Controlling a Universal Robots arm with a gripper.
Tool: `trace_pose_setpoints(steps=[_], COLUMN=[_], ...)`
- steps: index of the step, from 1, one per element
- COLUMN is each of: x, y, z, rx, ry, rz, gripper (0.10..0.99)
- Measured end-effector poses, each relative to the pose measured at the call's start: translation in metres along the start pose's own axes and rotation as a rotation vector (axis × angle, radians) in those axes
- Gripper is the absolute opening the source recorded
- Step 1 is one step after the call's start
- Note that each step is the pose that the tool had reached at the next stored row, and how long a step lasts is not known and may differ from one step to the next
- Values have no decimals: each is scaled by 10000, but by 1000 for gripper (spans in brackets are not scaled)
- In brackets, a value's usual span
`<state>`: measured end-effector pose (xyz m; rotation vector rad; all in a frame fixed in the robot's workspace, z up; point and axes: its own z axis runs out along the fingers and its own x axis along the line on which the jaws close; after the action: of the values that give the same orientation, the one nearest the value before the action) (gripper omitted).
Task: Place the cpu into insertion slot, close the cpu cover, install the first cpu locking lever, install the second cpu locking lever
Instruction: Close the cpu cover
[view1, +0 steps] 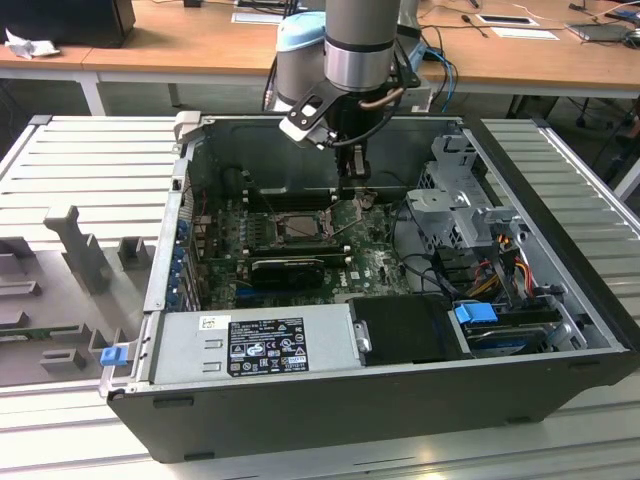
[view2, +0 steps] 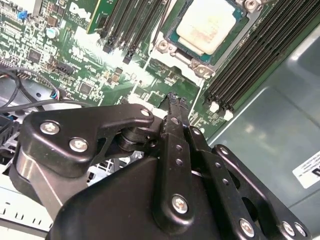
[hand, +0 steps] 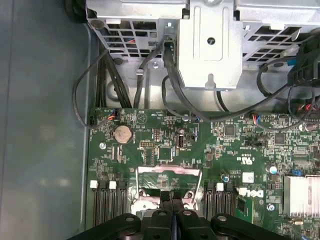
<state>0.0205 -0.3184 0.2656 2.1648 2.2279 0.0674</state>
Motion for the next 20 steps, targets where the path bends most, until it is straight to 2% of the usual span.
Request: trace_pose_setpoints(steps=[9,20], x=[-3,-5], y=[92,167], z=[5,9], rx=[10,18], ry=[0,0], rz=[0,0], gripper=[106,106])
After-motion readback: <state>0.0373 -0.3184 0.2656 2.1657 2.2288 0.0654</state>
